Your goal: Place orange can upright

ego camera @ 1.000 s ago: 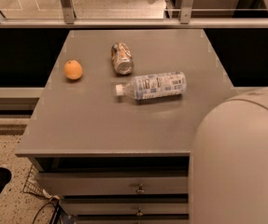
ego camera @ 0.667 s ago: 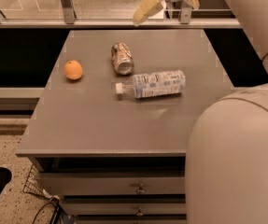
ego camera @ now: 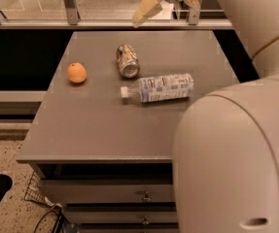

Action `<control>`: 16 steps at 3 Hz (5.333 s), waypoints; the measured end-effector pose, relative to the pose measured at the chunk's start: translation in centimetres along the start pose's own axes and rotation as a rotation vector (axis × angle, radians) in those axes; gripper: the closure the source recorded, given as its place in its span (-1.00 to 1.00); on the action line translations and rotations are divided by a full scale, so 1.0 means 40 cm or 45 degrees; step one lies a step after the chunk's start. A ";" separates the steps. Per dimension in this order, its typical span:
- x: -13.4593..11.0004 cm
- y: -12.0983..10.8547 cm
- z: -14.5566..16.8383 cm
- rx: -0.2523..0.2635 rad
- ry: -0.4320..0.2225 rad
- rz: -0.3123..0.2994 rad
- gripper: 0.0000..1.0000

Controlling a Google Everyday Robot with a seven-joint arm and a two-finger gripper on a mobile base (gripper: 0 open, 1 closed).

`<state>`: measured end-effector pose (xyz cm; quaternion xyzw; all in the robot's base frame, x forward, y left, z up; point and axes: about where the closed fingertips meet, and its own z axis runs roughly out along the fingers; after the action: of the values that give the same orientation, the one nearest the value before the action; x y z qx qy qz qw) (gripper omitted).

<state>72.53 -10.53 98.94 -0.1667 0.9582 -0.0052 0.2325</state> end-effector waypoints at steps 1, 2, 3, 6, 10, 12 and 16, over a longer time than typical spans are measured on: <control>-0.047 0.044 0.065 0.055 0.066 0.025 -1.00; -0.076 0.098 0.118 0.095 0.130 0.021 -1.00; -0.090 0.142 0.159 0.100 0.169 0.001 -1.00; -0.060 0.198 0.225 -0.078 0.239 0.058 -1.00; 0.013 0.256 0.339 -0.177 0.425 0.137 -0.70; -0.023 0.263 0.369 -0.184 0.355 0.145 0.21; -0.107 0.165 0.294 -0.277 0.038 0.127 1.00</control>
Offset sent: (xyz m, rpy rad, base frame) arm 0.0547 0.0695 -0.0263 -0.1607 0.1808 -0.0904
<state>79.28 -2.14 89.80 -0.1431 0.9636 0.1077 0.1986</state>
